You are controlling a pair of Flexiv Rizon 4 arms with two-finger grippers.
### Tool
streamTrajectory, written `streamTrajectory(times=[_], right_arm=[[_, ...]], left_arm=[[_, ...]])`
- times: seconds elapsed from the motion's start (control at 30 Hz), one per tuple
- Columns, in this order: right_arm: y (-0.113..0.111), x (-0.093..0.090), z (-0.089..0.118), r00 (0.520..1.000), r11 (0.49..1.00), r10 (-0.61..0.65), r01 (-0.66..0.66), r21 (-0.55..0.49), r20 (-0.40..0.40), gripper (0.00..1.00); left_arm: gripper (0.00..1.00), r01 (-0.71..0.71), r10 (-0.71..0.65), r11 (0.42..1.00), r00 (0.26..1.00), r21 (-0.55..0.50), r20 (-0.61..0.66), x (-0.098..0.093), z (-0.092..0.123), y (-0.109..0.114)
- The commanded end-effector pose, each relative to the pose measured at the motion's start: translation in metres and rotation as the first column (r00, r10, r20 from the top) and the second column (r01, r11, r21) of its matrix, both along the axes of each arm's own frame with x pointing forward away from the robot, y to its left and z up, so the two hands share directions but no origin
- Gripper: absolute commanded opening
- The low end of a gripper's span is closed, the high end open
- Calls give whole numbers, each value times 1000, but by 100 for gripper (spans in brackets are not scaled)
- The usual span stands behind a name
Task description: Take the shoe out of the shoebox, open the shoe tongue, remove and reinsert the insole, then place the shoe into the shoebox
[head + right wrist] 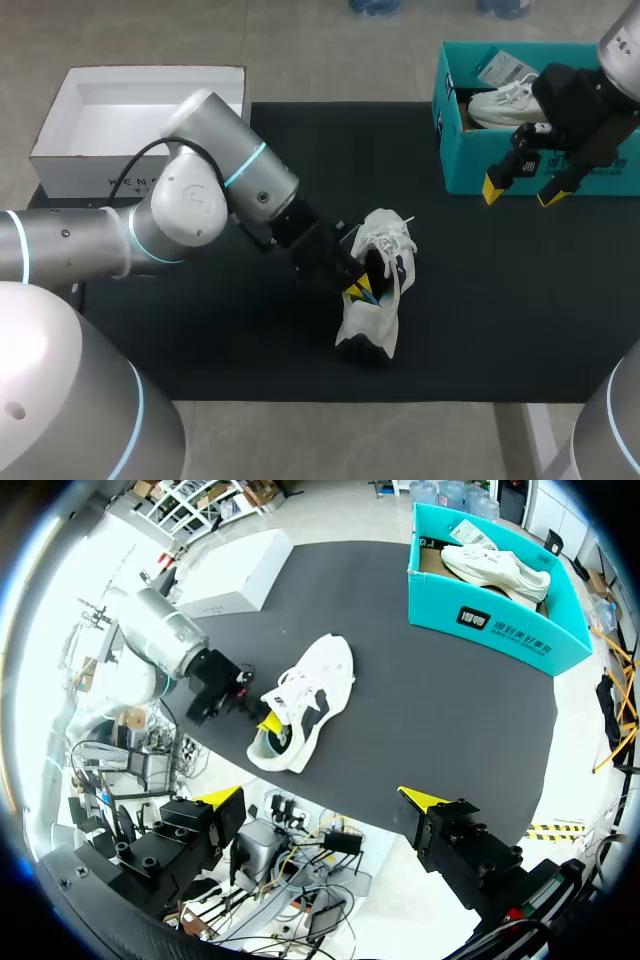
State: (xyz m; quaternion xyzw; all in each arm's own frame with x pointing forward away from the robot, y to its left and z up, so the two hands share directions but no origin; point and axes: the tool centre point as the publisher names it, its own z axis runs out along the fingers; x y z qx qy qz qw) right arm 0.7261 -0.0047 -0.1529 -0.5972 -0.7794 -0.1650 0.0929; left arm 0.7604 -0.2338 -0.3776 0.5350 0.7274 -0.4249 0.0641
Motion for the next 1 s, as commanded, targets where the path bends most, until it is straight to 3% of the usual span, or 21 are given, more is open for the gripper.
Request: streamTrajectory(times=[0.03, 0.07, 0.5, 0.87, 1.0], right_arm=[[1, 2, -1, 1000, 1000, 1, -1, -2, -2, 100], [1, 2, -1, 1000, 1000, 1, -1, -2, -2, 100], [1, 2, -1, 1000, 1000, 1, -1, -2, -2, 100], [1, 2, -1, 1000, 1000, 1, -1, -2, -2, 100], [-21, -12, 2, 999, 999, -37, 37, -12, 17, 100]], left_arm=[[87, -9, 9, 1000, 1000, 1, 15, 3, 8, 8], [100, -6, 6, 1000, 1000, 5, 27, 4, 12, 9], [100, 49, -49, 999, 996, 2, 71, 12, 53, 23], [100, 147, -160, 981, 982, 125, 99, 2, 68, 23], [100, 156, -169, 978, 981, 138, 93, -1, 67, 24]])
